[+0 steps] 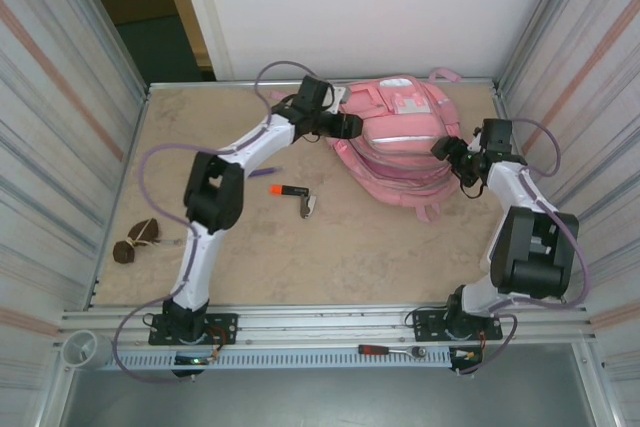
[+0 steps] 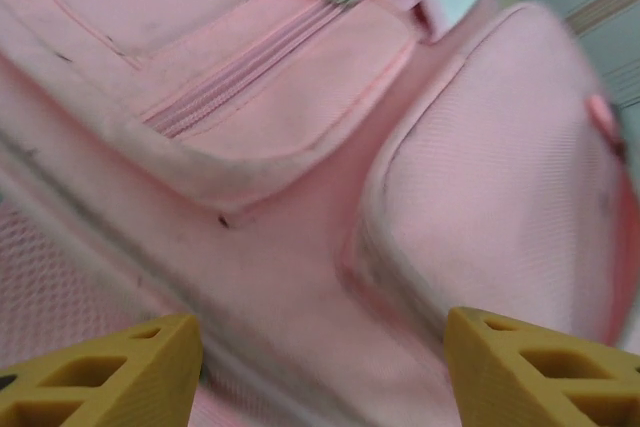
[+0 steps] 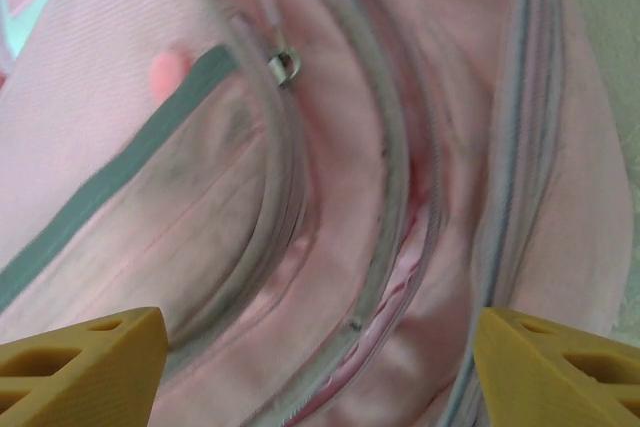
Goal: Pack the student bag
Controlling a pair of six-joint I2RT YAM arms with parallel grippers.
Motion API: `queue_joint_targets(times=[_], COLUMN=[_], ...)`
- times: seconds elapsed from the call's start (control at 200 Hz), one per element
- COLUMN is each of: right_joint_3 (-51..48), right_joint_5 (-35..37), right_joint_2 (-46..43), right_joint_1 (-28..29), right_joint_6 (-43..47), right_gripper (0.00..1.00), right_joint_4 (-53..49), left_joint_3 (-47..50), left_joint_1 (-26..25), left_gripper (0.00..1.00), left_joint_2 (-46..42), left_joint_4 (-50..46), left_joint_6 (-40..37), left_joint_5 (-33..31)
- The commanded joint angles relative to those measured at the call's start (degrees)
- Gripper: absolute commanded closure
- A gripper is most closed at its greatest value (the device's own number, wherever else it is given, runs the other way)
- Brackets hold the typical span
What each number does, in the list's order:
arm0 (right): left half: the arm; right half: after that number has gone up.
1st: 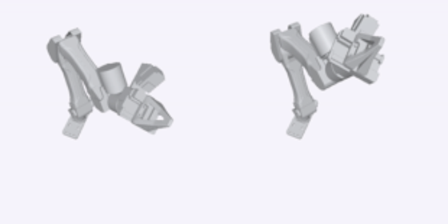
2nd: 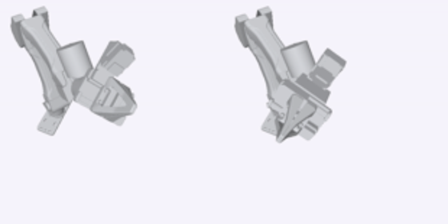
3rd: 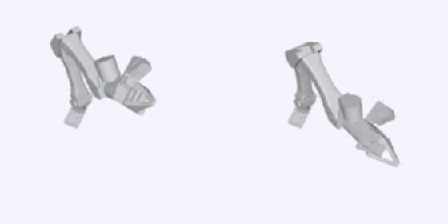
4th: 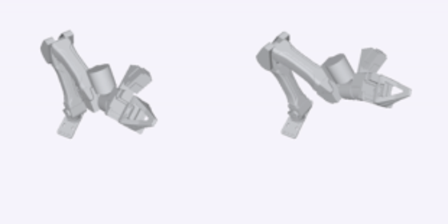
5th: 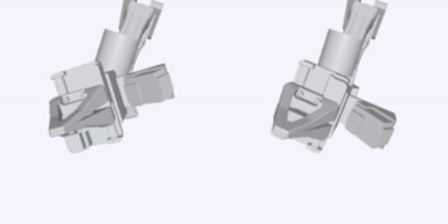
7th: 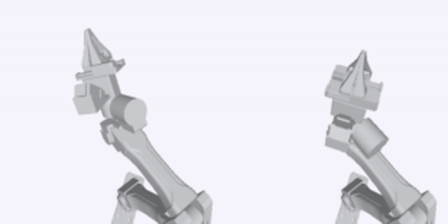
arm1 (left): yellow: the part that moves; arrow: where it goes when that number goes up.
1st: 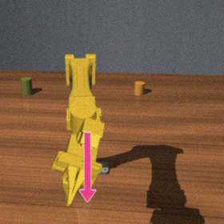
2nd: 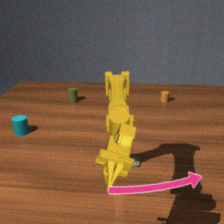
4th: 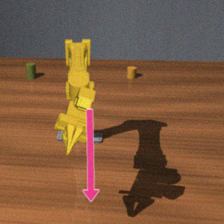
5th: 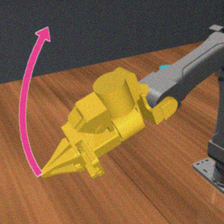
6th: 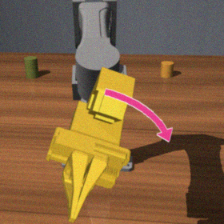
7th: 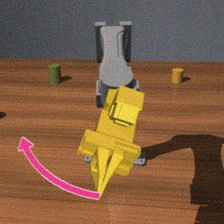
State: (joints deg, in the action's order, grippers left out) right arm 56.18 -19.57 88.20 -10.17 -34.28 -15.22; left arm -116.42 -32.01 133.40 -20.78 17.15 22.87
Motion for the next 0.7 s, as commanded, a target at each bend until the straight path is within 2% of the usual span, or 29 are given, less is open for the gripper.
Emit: queue_joint_targets(times=[0.0, 0.095, 0.271, 0.486, 0.696], right_joint_3=[2.45, 5.24, 11.70, 17.84, 29.04], right_joint_5=[-2.34, -4.57, -5.92, -3.35, -1.53], right_joint_2=[4.92, 8.26, 14.73, 20.47, 27.55], right_joint_1=[-0.46, -0.46, 0.14, 2.15, 6.42], right_joint_6=[-2.52, -1.25, 2.90, 7.19, 11.31], right_gripper=[0.25, 0.28, 0.36, 0.43, 0.46], right_joint_4=[3.83, 3.52, -0.15, -4.06, -7.99], left_joint_3=[-7.14, -7.53, -2.58, 4.70, 3.61], left_joint_1=[-0.83, -2.00, -5.91, -12.14, -16.18], left_gripper=[0.37, 0.38, 0.39, 0.39, 0.39], left_joint_2=[5.37, 6.83, 6.27, 3.51, 0.25], left_joint_4=[-7.44, -7.27, -6.96, -6.03, -7.32], left_joint_6=[-2.10, -3.23, -6.47, -8.04, -11.62], left_joint_5=[0.50, 4.42, 7.03, 7.01, 6.83])
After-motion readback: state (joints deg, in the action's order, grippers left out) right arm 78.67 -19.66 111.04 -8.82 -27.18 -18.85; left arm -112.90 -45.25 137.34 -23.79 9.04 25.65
